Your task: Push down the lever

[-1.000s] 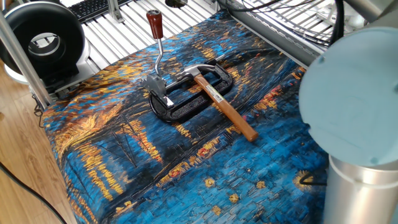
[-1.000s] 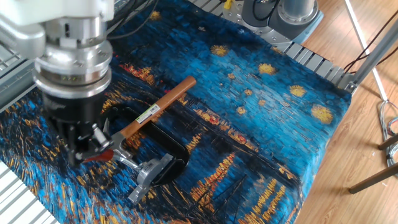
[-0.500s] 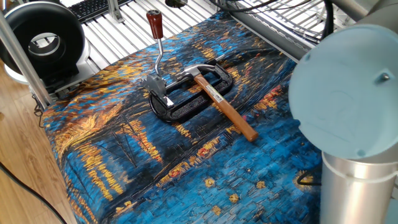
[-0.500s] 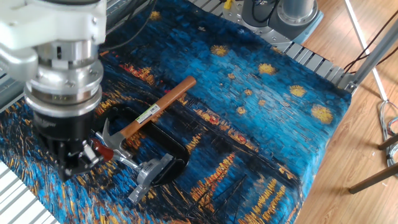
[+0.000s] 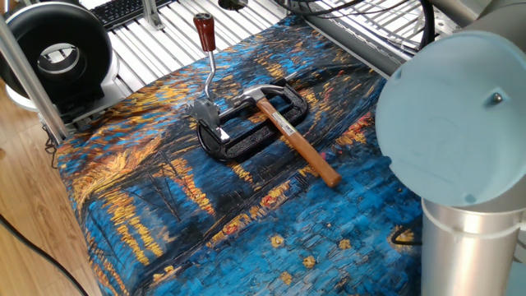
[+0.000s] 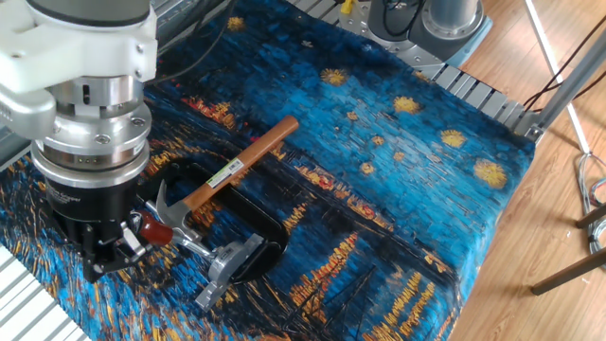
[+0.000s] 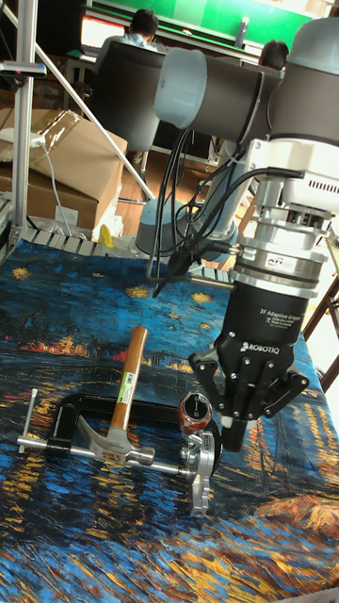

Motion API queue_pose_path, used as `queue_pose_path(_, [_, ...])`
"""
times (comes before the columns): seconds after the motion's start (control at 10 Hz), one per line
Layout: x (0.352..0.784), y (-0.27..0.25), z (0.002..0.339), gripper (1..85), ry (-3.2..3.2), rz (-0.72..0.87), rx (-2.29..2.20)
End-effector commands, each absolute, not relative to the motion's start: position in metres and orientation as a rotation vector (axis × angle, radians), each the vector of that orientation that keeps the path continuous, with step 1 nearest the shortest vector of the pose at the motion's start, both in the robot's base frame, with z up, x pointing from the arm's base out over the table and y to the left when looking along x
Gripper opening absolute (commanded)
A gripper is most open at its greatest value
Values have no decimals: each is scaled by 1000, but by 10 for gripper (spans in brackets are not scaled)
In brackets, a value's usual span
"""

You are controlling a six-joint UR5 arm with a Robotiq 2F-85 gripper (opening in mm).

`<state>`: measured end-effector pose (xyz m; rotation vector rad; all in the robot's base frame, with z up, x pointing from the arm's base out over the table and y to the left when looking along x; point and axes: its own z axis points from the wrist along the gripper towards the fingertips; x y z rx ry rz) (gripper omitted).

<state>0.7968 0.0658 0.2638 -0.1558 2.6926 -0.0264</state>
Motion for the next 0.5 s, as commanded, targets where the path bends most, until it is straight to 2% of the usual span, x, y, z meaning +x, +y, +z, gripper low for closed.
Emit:
queue_pose_path(0.0, [791,50,254,127,2726,-65,-188])
queue_pose_path(0.4, [791,45,247,147,2717,-35,-185])
